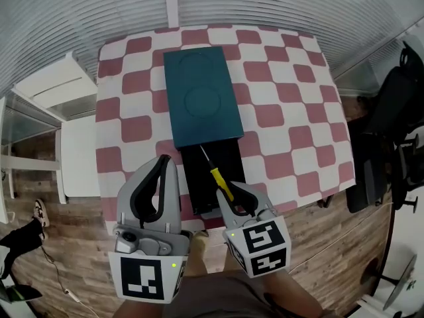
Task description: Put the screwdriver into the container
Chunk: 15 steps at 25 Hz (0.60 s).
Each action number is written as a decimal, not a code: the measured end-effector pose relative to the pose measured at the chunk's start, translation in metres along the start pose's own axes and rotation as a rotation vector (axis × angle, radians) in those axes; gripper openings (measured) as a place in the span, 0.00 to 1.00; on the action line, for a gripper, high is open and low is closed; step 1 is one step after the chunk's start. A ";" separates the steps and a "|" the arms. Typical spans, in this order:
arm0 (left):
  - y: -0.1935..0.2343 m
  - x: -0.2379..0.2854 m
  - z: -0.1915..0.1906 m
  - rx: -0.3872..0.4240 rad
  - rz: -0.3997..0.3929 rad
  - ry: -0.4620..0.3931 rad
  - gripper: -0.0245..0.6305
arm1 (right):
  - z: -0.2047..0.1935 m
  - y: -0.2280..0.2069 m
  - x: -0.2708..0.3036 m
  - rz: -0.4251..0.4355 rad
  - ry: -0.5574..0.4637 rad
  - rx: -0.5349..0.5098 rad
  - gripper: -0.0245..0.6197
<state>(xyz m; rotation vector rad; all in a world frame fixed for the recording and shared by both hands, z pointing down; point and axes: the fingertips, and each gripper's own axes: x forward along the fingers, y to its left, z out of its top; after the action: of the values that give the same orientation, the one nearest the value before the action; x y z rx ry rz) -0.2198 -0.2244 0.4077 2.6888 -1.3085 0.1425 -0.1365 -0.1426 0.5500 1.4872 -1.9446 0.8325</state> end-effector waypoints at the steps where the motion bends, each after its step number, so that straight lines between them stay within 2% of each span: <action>1: 0.002 0.002 -0.001 -0.002 0.001 0.004 0.04 | -0.001 0.000 0.002 0.000 0.014 -0.001 0.18; 9: 0.009 0.013 -0.006 -0.015 0.010 0.017 0.04 | -0.004 0.003 0.007 0.018 0.060 -0.001 0.19; 15: 0.001 0.013 -0.004 -0.011 0.007 0.015 0.04 | -0.002 0.003 0.006 0.052 0.038 0.015 0.19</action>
<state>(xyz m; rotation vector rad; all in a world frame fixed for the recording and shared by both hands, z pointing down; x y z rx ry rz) -0.2131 -0.2343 0.4136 2.6695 -1.3107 0.1553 -0.1410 -0.1436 0.5551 1.4243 -1.9609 0.8938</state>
